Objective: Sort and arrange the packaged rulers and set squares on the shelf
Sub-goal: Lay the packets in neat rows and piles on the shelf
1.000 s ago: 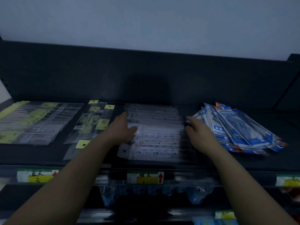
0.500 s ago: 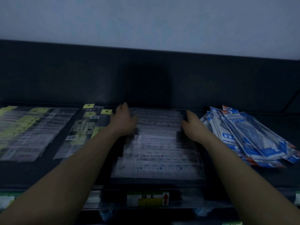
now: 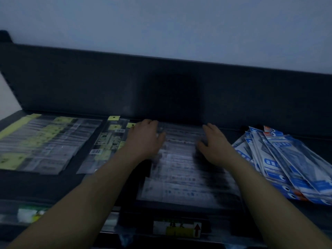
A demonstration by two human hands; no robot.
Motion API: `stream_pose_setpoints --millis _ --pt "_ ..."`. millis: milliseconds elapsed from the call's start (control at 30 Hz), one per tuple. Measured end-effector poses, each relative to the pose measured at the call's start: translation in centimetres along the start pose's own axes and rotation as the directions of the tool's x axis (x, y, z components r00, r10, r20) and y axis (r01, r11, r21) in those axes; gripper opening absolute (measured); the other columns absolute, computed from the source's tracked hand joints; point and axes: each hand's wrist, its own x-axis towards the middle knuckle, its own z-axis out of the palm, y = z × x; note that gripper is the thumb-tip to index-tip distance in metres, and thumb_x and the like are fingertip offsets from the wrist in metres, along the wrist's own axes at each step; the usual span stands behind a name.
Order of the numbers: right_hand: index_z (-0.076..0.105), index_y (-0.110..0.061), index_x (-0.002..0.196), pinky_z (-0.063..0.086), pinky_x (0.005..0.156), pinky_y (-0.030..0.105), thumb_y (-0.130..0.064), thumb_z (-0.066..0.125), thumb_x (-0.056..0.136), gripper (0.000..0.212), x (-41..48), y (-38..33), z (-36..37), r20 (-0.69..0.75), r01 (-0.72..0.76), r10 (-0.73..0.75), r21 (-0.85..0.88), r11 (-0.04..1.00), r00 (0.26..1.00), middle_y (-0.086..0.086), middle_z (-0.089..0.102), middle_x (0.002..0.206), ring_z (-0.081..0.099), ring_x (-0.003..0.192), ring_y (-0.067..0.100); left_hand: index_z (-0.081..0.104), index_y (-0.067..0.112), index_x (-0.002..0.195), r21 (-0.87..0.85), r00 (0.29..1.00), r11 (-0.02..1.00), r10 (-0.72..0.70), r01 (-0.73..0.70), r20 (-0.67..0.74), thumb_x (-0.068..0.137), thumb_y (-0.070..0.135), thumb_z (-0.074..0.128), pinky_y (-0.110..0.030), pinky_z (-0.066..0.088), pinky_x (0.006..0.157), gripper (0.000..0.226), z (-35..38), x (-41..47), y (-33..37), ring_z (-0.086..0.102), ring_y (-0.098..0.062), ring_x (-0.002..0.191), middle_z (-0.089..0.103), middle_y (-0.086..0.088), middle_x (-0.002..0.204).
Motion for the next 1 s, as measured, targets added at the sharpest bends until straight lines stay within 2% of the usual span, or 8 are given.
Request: stream_pose_setpoints --millis 100,233,533,733,800,867,933,1000 --pt "0.018 -0.012 0.15 0.002 0.119 0.039 -0.039 0.044 0.096 0.065 -0.9 -2.1 0.4 -0.013 0.035 -0.038 -0.169 0.985 0.999 0.011 0.003 0.16 0.0 0.147 0.025 0.056 0.013 0.124 0.101 0.997 0.995 0.011 -0.003 -0.079 0.091 0.05 0.034 -0.042 0.04 0.101 0.054 -1.9 -2.6 -3.1 0.049 -0.032 0.12 0.056 -0.011 0.13" --pt "0.021 -0.016 0.149 -0.002 0.119 0.044 -0.041 0.042 0.096 0.063 -1.7 -6.4 1.2 0.074 0.05 -0.037 -0.19 0.981 0.997 0.011 0.0 0.16 -0.004 0.147 0.027 0.06 0.008 0.121 0.01 0.984 0.989 -0.146 0.147 -0.099 0.095 0.033 0.046 -0.038 0.047 0.088 0.038 -4.6 -5.0 -8.5 0.057 -0.034 0.109 0.063 -0.015 0.12" --pt "0.027 -0.015 0.147 -0.002 0.12 0.041 -0.042 0.037 0.099 0.056 -2.1 -16.7 5.3 0.169 0.111 -0.091 -0.115 0.987 0.982 0.01 0.005 0.16 0.001 0.147 0.023 0.05 0.01 0.08 0.022 0.931 0.948 -0.316 0.317 0.183 0.079 0.021 0.071 -0.025 0.039 0.051 0.023 -6.8 -3.1 -11.8 0.048 -0.014 0.063 0.048 -0.002 0.073" --pt "0.043 -0.009 0.137 0.006 0.119 0.041 -0.035 0.039 0.099 0.046 -2.3 -19.3 6.9 0.152 -0.038 0.048 -0.068 0.997 0.987 0.013 0.015 0.158 0.009 0.146 0.023 0.05 0.007 0.073 -0.037 0.836 0.938 -0.289 0.345 0.466 0.086 0.02 0.069 -0.025 0.048 0.053 0.026 -7.7 -0.4 -12.1 0.058 -0.018 0.068 0.056 -0.008 0.076" --pt "0.058 -0.011 0.111 0.022 0.112 0.034 -0.035 0.045 0.097 0.031 -2.6 -19.6 7.5 0.108 -0.094 0.098 -0.042 0.995 0.989 0.015 0.038 0.145 0.027 0.139 0.026 0.054 0.005 0.08 -0.111 0.799 0.923 -0.253 0.368 0.546 0.085 0.017 0.07 -0.032 0.057 0.073 0.021 -7.4 -0.1 -12.6 0.066 -0.024 0.087 0.063 -0.013 0.088" --pt "0.051 -0.015 0.071 0.034 0.084 0.027 -0.042 0.054 0.09 0.033 -2.9 -19.8 7.8 0.032 -0.149 0.149 -0.022 0.989 0.988 0.008 0.055 0.104 0.05 0.112 0.027 0.056 0.003 0.082 -0.202 0.829 0.915 -0.203 0.35 0.521 0.085 0.013 0.069 -0.037 0.057 0.084 0.016 -7.0 -0.2 -13.3 0.067 -0.027 0.095 0.065 -0.016 0.096" --pt "0.038 -0.018 0.06 0.028 0.073 0.026 -0.052 0.061 0.082 0.047 -3.2 -20.3 8.0 -0.018 -0.227 0.227 -0.01 0.974 0.974 0.003 0.047 0.084 0.051 0.092 0.023 0.059 0.0 0.086 -0.302 0.894 0.906 -0.153 0.298 0.422 0.082 0.011 0.07 -0.043 0.058 0.082 0.016 -7.1 -0.3 -14.5 0.067 -0.03 0.092 0.066 -0.018 0.097" --pt "0.036 -0.019 0.057 0.027 0.076 0.028 -0.059 0.063 0.077 0.052 -3.1 -21.1 7.8 -0.026 -0.293 0.292 -0.024 0.956 0.956 0.005 0.043 0.084 0.053 0.096 0.028 0.062 -0.002 0.088 -0.431 0.929 0.859 -0.124 0.277 0.35 0.079 0.012 0.073 -0.042 0.059 0.075 0.02 -7.8 -0.9 -15.6 0.066 -0.03 0.083 0.066 -0.019 0.094"
